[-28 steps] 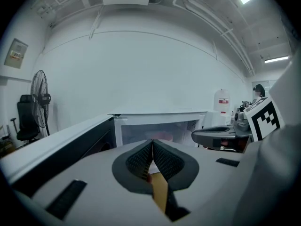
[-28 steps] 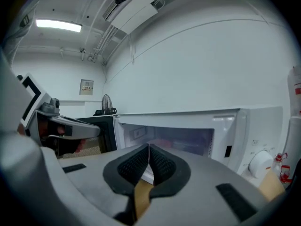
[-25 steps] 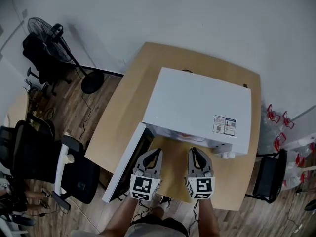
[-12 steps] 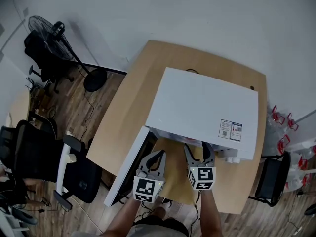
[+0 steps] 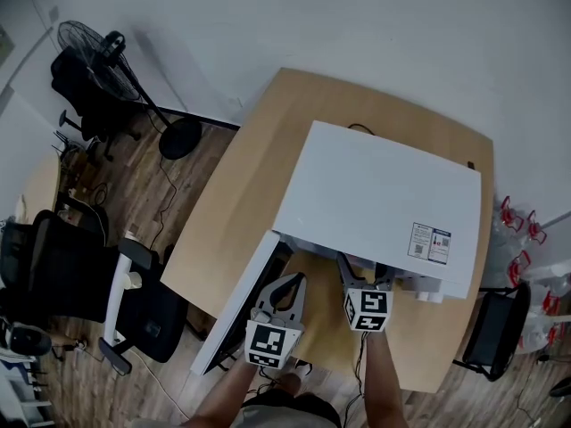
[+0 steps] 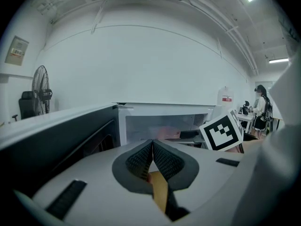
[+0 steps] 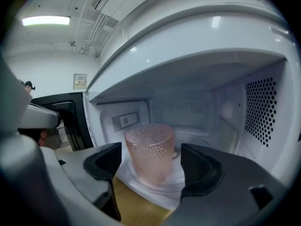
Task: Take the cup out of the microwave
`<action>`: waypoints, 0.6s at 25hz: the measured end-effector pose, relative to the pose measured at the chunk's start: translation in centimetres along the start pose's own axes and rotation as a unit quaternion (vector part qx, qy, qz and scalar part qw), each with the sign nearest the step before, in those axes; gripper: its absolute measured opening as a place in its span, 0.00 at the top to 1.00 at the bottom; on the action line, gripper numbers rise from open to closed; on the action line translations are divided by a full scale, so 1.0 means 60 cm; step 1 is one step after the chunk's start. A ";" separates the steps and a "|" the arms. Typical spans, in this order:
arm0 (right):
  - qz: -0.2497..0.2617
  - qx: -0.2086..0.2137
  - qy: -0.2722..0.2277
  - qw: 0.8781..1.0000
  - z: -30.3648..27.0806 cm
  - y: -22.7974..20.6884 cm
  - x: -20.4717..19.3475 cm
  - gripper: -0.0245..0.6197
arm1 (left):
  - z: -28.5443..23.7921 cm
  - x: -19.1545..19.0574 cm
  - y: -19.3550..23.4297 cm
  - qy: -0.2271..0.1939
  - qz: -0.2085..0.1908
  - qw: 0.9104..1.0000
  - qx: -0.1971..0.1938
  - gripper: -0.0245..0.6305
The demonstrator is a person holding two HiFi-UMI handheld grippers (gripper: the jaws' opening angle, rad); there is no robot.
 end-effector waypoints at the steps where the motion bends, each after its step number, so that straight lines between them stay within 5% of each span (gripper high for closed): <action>1: 0.000 0.000 0.000 1.000 -0.004 0.000 0.000 0.38 | -0.001 -0.001 0.001 0.001 0.000 1.000 0.000 0.93; 15: 0.010 0.006 0.009 1.000 -0.024 -0.001 -0.002 0.41 | -0.013 0.000 0.009 0.005 0.002 1.000 0.002 0.93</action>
Point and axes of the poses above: the fingertips, and each gripper's own axes: z backward along the fingers, y to its left, x out of its top, the point moved 7 cm from there along z, backward along the fingers, and after that the axes turned 2 degrees about y, right-handed, at the moved point
